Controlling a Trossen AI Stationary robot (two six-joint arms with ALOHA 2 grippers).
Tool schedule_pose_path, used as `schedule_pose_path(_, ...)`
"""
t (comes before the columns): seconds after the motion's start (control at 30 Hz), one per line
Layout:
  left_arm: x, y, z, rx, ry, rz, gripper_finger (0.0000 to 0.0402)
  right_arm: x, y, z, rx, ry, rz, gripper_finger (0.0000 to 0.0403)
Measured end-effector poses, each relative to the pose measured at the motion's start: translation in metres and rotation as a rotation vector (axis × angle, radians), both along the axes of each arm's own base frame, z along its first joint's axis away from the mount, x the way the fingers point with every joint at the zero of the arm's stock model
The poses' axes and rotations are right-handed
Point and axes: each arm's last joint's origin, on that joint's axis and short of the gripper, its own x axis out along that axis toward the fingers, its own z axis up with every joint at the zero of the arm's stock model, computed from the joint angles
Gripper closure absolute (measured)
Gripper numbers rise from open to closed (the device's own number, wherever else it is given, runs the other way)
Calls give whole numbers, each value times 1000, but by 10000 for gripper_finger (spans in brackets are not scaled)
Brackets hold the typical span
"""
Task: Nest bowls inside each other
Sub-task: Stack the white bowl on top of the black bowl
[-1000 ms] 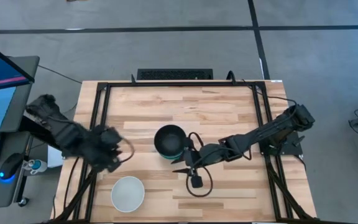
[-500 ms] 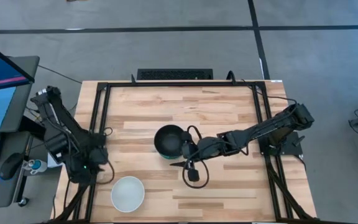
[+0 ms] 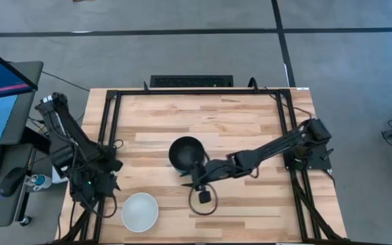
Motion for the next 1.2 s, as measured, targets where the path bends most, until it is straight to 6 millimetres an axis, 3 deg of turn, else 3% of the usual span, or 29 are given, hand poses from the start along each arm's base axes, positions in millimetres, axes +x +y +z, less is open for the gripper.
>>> schedule_pose_path(0.17,-11,17,4,10,34,1,288,29,12,5,57,-21,-1,233)
schedule_pose_path(0.33,-19,33,13,-35,-27,31,288,53,29,-12,-124,159,76,233)
schedule_pose_path(0.53,-27,46,14,-30,-24,49,288,72,35,-13,-259,306,136,233)
schedule_pose_path(0.73,-28,47,14,-16,-24,34,288,88,42,-1,-539,190,350,233)
schedule_pose_path(0.9,-28,48,14,-27,-12,67,288,100,43,-6,-583,131,413,233)
schedule_pose_path(1.2,-28,48,14,-42,-2,96,288,103,50,-22,-666,125,482,233)
